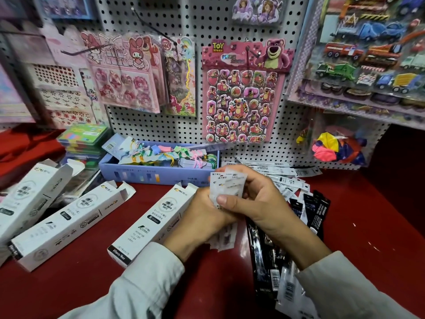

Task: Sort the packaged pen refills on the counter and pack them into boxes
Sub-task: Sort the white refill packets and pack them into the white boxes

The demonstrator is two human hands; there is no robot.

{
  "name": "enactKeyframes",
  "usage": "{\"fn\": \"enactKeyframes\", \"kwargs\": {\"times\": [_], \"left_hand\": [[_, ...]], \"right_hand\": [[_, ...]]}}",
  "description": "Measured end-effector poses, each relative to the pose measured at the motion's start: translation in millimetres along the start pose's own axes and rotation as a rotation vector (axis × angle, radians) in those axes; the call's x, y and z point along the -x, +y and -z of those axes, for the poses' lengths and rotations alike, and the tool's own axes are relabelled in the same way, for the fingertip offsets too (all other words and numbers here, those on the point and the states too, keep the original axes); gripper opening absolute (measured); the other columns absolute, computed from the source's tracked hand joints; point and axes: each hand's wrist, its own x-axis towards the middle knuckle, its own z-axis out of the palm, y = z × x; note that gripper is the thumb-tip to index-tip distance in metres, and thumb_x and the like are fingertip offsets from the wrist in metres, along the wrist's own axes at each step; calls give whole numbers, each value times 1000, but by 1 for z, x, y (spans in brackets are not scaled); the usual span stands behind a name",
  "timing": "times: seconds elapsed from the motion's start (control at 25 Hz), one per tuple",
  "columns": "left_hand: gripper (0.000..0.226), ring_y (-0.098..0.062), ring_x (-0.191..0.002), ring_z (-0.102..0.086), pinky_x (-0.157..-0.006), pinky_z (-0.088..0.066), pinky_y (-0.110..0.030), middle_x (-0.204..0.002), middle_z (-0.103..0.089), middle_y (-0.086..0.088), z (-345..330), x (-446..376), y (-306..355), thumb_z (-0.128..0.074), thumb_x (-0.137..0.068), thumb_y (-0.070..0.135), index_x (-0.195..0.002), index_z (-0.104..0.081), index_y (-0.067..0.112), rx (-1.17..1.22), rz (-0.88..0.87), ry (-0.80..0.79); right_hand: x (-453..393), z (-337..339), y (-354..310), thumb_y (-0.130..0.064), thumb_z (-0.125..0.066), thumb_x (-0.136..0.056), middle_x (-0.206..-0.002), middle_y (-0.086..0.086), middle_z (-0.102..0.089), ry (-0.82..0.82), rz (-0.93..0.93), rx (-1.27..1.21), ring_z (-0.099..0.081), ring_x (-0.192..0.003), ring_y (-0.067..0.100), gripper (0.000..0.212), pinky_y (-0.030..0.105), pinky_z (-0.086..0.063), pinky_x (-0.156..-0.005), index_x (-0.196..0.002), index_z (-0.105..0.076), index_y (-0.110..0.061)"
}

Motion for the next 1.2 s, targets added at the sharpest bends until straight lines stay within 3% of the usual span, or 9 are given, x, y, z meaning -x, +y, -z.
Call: {"fn": "enactKeyframes", "kwargs": {"times": [0.16, 0.4, 0.48, 0.64, 0.76, 0.88, 0.96, 1.08, 1.2], "left_hand": [[30, -17, -65, -65, -59, -53, -30, -68, -70, -1, 0, 7, -20, -72, -65, -16, -71, -69, 14, -46, 221, -192], [19, -13, -50, -60, -52, -50, -23, -63, -65, -4, 4, 4, -23, -84, -63, 17, -75, -69, 20, 196, 409, -218], [17, -13, -43, -53, -45, -46, -21, -58, -61, -5, 3, 2, -22, -84, -62, 28, -67, -68, 29, 48, 373, -248], [25, -19, -45, -53, -50, -47, -26, -62, -61, -8, 1, 3, -21, -77, -76, 10, -63, -65, 26, -39, 301, -255], [25, -13, -69, -66, -67, -57, -33, -84, -73, 4, 27, -4, -5, -86, -68, 25, -87, -69, 25, -192, 178, -242], [62, -10, -98, -64, -84, -54, -38, -115, -66, 11, 69, -11, 8, -77, -60, 65, -113, -59, 37, -812, 169, -70], [64, -26, -112, -58, -89, -49, -41, -126, -58, 1, 83, -5, 11, -68, -69, 63, -123, -45, 38, -1260, 289, -17], [55, -35, -100, -62, -79, -49, -39, -111, -64, -5, 77, 0, 6, -68, -75, 41, -119, -37, 35, -1228, 269, -25], [73, -23, -105, -55, -79, -42, -33, -111, -56, 3, 70, 0, 22, -71, -77, 35, -135, -27, 45, -1017, -54, 66]], "right_hand": [[3, 1, 1, 17, -49, -83, -104, -2, -76, -133, -150, 128, -70, -94, 9, 51, 22, -54, -74, -118, -58, -18], [-1, -3, 5, 0, -51, -92, -83, 0, -70, -29, -99, -224, -66, -80, 17, 27, 30, -56, -76, -115, -60, -13], [-3, 0, 5, -7, -54, -88, -83, 4, -69, -13, -117, -374, -66, -80, 21, 28, 33, -56, -77, -115, -59, -11], [-2, 10, 7, -8, -56, -95, -93, 13, -76, -69, -233, 93, -68, -73, 15, 12, 29, -54, -62, -105, -64, -7], [-6, 18, 6, -8, -58, -96, -87, 14, -77, 166, -138, 162, -69, -62, 14, 7, 23, -53, -52, -96, -64, -4], [-9, 34, 2, -9, -57, -96, -87, 10, -77, 415, -96, -27, -75, -76, 20, 11, 24, -59, -55, -102, -62, -1], [-9, 41, 2, -11, -56, -97, -91, 9, -78, 505, -129, -175, -75, -81, 21, 23, 28, -61, -61, -114, -58, 3], [-8, 42, -2, -10, -55, -97, -109, 19, -73, 569, -179, -393, -74, -92, 27, 35, 37, -62, -64, -128, -50, 6], [-11, 39, -20, -6, -54, -95, -125, 23, -64, 614, -101, -538, -67, -107, 30, 40, 42, -63, -71, -133, -47, 4]]}}
